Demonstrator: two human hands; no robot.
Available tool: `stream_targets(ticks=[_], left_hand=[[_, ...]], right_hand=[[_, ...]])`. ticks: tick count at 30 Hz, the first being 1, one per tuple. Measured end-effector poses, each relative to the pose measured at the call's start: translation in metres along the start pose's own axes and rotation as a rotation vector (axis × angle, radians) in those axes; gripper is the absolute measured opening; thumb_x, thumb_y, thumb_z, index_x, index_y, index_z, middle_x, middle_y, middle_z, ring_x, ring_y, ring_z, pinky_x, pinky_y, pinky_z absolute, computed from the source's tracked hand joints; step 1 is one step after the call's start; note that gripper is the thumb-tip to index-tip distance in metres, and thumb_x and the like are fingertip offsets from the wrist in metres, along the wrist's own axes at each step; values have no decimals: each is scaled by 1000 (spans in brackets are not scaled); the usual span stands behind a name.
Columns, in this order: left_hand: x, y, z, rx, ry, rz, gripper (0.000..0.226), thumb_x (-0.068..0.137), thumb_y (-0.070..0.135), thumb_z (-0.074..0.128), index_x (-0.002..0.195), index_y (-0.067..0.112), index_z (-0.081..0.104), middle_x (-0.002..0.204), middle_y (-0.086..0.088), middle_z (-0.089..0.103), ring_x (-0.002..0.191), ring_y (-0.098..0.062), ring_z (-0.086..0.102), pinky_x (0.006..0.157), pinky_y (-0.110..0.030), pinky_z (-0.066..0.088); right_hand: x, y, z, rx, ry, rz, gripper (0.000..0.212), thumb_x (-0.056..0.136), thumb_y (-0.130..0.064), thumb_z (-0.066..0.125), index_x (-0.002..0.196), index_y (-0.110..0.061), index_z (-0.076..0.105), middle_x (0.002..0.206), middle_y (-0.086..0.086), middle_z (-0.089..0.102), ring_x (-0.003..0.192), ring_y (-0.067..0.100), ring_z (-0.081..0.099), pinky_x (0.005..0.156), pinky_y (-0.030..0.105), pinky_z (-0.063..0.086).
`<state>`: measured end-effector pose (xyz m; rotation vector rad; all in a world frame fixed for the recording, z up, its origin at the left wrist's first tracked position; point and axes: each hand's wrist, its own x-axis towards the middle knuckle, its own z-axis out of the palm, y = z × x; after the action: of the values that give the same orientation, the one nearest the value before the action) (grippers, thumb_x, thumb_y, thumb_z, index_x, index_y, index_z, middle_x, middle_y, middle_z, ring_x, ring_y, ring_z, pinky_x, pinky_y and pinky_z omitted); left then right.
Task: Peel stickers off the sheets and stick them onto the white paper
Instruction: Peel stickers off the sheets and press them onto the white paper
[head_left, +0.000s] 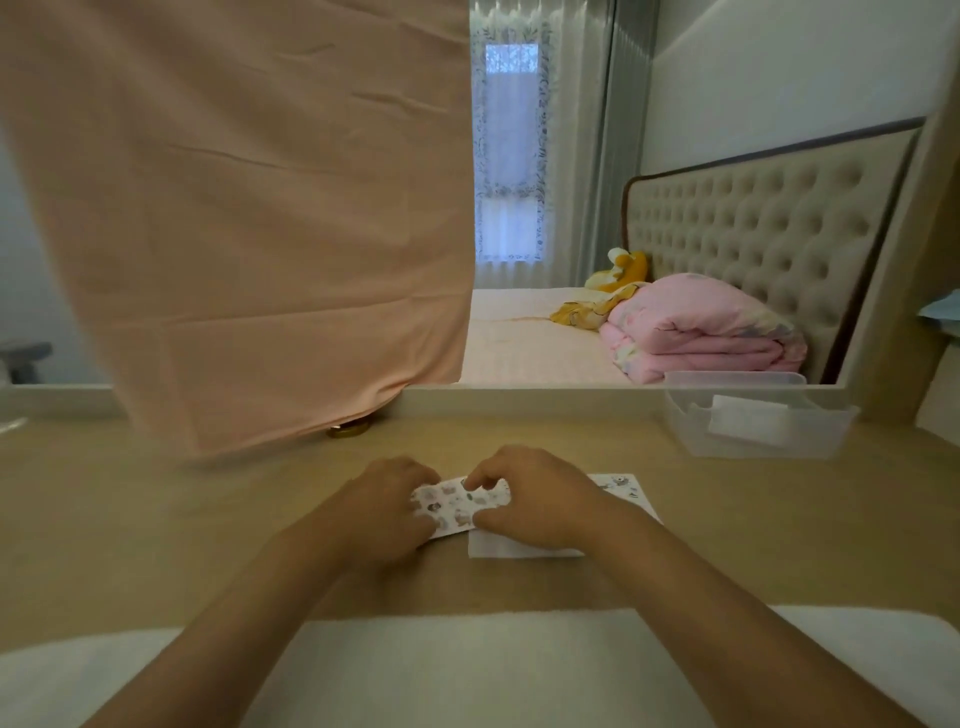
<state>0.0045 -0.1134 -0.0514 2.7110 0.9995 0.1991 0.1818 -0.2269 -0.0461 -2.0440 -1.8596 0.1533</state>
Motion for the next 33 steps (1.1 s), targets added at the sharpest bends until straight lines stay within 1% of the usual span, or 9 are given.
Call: stream_targets(ticks=[4, 9, 13, 16, 19, 22, 26, 31, 33], left_hand=[[-18, -25, 11, 33, -44, 9, 73, 89, 47, 60, 154, 28, 32, 157, 8, 35, 141, -13, 31, 116, -32, 33], [-19, -42, 27, -15, 120, 79, 53, 93, 58, 56, 138, 30, 56, 141, 10, 52, 125, -10, 44, 108, -31, 38], [-17, -43, 27, -141, 198, 75, 46, 94, 55, 56, 131, 30, 62, 129, 10, 59, 118, -11, 50, 102, -27, 40], [-21, -39, 22, -276, 309, -24, 45, 94, 57, 55, 129, 30, 60, 122, 10, 58, 115, -11, 51, 99, -29, 42], [-28, -31, 14, -461, 489, -223, 37, 90, 61, 53, 98, 26, 65, 99, 8, 64, 94, -12, 59, 87, -36, 49], [-33, -28, 6, -727, 421, -357, 45, 95, 57, 51, 82, 19, 71, 81, 3, 73, 82, -18, 64, 86, -39, 53], [-35, -22, -1, -946, 260, -460, 35, 93, 52, 59, 93, 19, 70, 79, 7, 77, 76, -18, 64, 86, -38, 54], [-35, -23, 1, -1291, 212, -475, 21, 90, 26, 73, 104, 10, 70, 89, 0, 78, 69, -13, 65, 57, -24, 48], [-34, -25, 2, -1364, 248, -488, 17, 89, 14, 74, 105, 9, 73, 85, -4, 74, 66, -10, 63, 55, -22, 42]], right_hand=[[14, -20, 19, -109, -65, -17, 56, 88, -48, 67, 141, -38, 53, 138, -10, 52, 124, 16, 53, 102, 38, 45], [15, -24, 34, -206, -51, -6, 54, 96, -49, 57, 147, -34, 48, 146, -4, 53, 132, 19, 49, 104, 33, 39], [13, -23, 37, -334, 87, -161, 37, 104, -46, 43, 133, -35, 63, 125, -4, 68, 111, 18, 60, 89, 31, 46], [13, -19, 41, -268, 265, -235, 39, 101, -40, 40, 123, -32, 71, 107, -3, 74, 94, 20, 67, 80, 38, 53], [12, -14, 46, -151, 485, -306, 35, 95, -32, 48, 117, -26, 75, 104, -5, 76, 88, 15, 72, 73, 33, 58], [13, -16, 47, -169, 617, -392, 32, 96, -28, 52, 114, -21, 77, 111, -4, 76, 94, 13, 72, 77, 27, 59], [14, -19, 50, -152, 736, -459, 25, 97, -19, 60, 116, -14, 76, 116, 4, 74, 101, 17, 72, 88, 29, 58], [15, -18, 55, -73, 743, -464, 28, 90, -6, 72, 117, -10, 75, 125, 6, 71, 112, 15, 68, 99, 25, 52], [14, -19, 56, -37, 716, -458, 29, 89, -6, 73, 117, -11, 76, 125, 5, 71, 113, 14, 68, 98, 27, 53]])
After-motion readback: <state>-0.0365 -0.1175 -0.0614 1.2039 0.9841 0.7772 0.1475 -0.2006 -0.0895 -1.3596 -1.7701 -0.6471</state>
